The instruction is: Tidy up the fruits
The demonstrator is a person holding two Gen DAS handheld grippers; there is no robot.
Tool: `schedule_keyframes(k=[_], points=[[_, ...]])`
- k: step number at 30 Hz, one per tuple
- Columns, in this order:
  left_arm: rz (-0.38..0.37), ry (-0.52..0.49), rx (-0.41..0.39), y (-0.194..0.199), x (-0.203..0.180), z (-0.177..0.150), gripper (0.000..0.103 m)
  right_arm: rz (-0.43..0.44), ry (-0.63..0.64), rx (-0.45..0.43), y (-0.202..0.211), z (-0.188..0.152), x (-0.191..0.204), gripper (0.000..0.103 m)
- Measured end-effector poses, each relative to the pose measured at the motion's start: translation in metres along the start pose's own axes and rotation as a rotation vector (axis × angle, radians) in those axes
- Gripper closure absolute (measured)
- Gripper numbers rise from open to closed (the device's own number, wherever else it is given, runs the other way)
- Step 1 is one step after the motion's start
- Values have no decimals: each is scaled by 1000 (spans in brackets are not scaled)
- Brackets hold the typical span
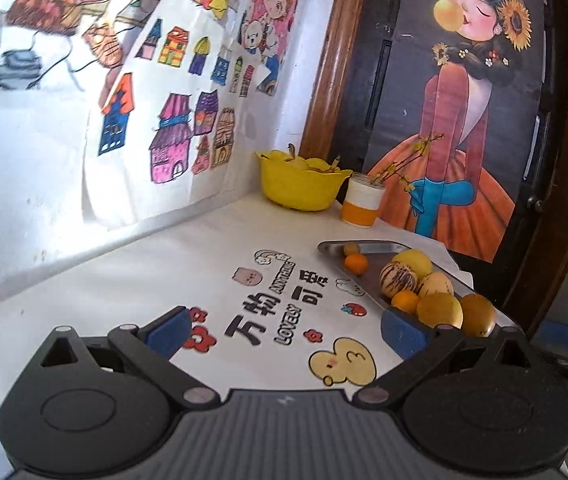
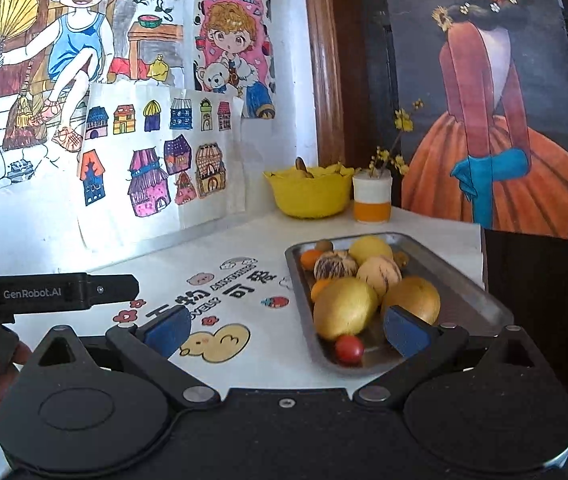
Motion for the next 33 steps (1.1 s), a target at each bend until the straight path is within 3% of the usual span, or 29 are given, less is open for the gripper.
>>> schedule_keyframes(k=[19, 33], points=[[7, -7, -18, 5, 16, -27, 0, -60, 68, -51, 5, -30, 16, 1], [6, 15, -49, 7, 25, -37, 0, -134, 50, -131, 13, -39, 18, 1]])
Point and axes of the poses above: each gripper's, at about its wrist camera, not at the fingertips, and y roughly against the way its jaws point, x to its left, z to its top, the point moved 3 cm from there along -y, roughly the way its jaws point, and after that the axes turned 8 degrees about z, right-handed, at the moved point
